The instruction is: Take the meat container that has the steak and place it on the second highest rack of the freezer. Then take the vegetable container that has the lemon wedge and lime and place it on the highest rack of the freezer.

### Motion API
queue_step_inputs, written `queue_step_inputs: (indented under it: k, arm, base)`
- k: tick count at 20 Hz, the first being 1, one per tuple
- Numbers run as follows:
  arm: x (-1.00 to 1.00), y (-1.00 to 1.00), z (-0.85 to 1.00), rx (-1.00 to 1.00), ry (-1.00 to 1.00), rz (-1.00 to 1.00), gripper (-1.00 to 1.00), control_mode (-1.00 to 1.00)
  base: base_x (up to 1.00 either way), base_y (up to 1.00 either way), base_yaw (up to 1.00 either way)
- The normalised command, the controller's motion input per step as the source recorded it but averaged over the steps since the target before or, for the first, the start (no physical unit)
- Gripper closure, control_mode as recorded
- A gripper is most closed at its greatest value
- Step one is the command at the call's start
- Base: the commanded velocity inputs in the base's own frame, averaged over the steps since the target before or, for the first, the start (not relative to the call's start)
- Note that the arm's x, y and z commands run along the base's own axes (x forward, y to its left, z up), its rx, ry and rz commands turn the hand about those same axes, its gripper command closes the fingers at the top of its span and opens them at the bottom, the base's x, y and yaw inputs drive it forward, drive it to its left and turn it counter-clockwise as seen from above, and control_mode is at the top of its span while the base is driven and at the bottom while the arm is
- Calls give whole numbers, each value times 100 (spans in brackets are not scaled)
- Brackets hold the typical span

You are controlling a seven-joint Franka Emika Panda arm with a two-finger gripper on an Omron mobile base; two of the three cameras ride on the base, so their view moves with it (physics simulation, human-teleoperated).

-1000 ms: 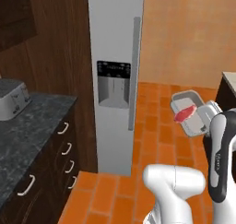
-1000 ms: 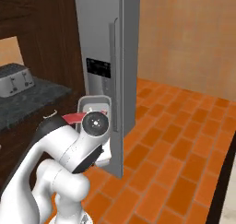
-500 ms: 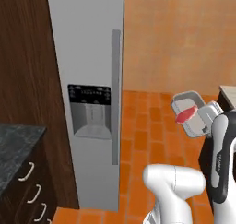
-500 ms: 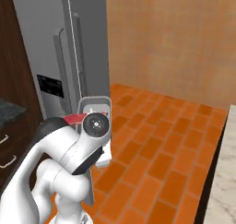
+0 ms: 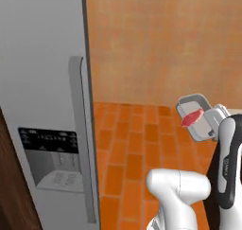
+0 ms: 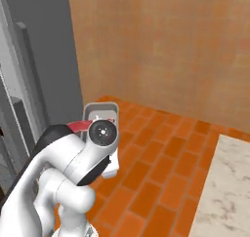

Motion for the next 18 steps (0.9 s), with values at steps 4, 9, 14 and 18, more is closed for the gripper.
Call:
queue_step_inputs:
  k: [4, 9, 14, 18]
  arm:
    - [0, 0, 0, 0, 0, 0, 100, 100]
    - [0, 0, 0, 0, 0, 0, 100, 100]
    - [0, 0, 0, 0, 0, 0, 100, 100]
    - [0, 0, 0, 0, 0, 0, 100, 100]
  base:
    - [100, -45, 0]
    - [100, -38, 0]
    - [83, -32, 14]
    - [10, 0, 54]
